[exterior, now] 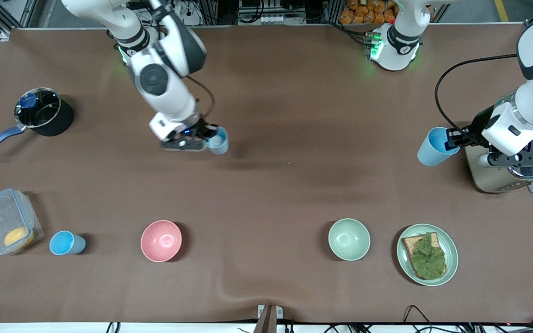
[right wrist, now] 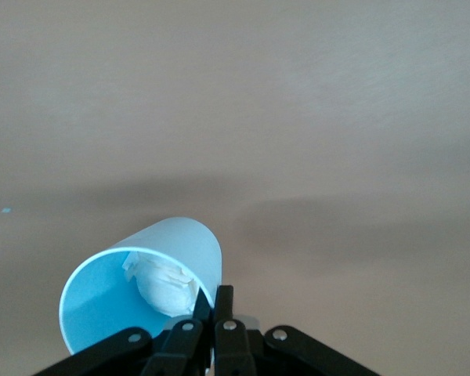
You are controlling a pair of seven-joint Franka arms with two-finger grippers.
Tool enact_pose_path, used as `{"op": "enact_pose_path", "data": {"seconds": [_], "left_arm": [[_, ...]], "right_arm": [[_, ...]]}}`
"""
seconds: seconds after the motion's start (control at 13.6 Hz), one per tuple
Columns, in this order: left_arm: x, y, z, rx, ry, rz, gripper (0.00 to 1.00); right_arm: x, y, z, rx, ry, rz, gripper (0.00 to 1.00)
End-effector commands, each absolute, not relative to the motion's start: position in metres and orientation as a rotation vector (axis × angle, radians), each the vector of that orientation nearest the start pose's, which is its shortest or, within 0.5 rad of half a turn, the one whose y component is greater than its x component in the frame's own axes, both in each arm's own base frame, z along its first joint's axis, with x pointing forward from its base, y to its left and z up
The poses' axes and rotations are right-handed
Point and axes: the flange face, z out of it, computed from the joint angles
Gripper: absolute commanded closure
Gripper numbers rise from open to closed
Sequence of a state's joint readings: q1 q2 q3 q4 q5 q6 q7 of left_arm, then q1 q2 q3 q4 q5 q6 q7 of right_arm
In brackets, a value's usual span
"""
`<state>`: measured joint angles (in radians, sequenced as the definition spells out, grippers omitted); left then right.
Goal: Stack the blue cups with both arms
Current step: 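Carry the cup with the right gripper to table center while the left gripper lifts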
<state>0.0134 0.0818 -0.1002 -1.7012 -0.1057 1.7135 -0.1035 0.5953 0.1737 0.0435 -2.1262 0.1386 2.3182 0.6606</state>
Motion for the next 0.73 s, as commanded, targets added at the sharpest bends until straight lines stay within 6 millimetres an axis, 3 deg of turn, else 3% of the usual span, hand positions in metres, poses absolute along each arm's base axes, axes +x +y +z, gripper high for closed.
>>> {"op": "enact_pose_path", "data": {"seconds": [0.0,0.37,0.66], "left_arm": [[0.579,-0.062,0.535,-3.26,-0.056,0.142,1.0],[0.579,-0.071,0.536,-3.259,-0.038,0.141,1.0],[0.579,-0.069,0.535,-3.256,-0.035,0.143,1.0]], "right_arm": [[0.452,0.368,0.301,-3.022,0.26,0.079,1.0],[0.435,0.4,0.264,-3.007,0.325,0.055,1.0],[0.429,0.414,0.252,-2.999,0.385,0.053,1.0]]}}
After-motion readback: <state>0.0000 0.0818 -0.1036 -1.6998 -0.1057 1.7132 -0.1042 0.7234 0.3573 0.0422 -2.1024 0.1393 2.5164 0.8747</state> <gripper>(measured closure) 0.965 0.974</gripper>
